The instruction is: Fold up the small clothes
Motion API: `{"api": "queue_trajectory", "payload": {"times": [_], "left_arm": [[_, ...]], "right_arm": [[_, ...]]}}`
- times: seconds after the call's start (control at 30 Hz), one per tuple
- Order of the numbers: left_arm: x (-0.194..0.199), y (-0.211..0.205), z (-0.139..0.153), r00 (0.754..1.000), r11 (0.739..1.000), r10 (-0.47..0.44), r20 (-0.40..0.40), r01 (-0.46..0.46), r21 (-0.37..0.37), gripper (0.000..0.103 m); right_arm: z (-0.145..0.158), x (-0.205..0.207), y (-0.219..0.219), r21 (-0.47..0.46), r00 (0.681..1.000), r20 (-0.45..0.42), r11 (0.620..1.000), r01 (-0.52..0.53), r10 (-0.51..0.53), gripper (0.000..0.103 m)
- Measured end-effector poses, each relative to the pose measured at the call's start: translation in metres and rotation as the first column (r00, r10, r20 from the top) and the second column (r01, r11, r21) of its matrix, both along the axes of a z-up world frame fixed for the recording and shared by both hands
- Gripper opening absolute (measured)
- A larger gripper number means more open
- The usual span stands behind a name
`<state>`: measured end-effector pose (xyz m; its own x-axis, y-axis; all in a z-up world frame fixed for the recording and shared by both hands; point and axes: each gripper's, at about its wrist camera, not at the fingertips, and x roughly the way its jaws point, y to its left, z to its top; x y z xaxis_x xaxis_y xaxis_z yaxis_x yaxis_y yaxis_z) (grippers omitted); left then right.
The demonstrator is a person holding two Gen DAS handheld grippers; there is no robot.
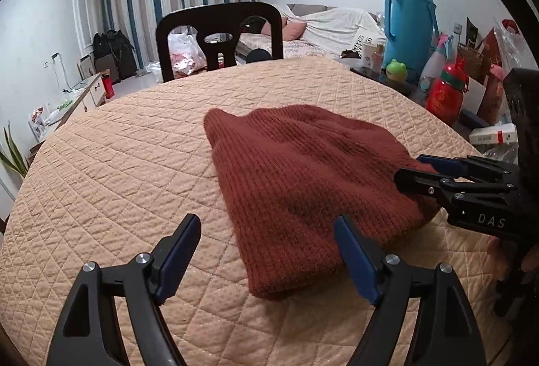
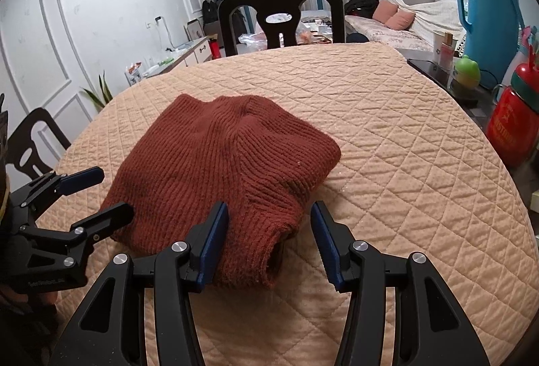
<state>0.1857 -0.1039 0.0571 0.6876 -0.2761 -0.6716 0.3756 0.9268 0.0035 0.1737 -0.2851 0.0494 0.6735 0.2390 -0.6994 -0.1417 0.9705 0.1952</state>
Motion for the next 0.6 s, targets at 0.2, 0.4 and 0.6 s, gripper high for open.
{"api": "queue_trajectory", "payload": {"times": [0.2,0.4,0.6], "left_arm": [[-0.001,0.005,0.008,1.0,1.0,-0.001,0.031,0.001,-0.006,0.085],[0.005,0.008,0.011,1.0,1.0,-0.007,0.03,0.008,-0.022,0.088],[0.027,0.023,0.012,0.997,0.986,-0.059,-0.055,0.05,-0.161,0.091]], "right_arm": [[0.004,0.002,-0.011,0.033,1.0,0.008,0.999,0.019,-0.02,0.068],[0.003,0.011,-0.019,0.056,0.999,-0.016,0.998,0.028,-0.027,0.068],[-0.004,0.021,-0.031,0.141,0.997,-0.068,0.99,0.033,-0.024,0.073]]}}
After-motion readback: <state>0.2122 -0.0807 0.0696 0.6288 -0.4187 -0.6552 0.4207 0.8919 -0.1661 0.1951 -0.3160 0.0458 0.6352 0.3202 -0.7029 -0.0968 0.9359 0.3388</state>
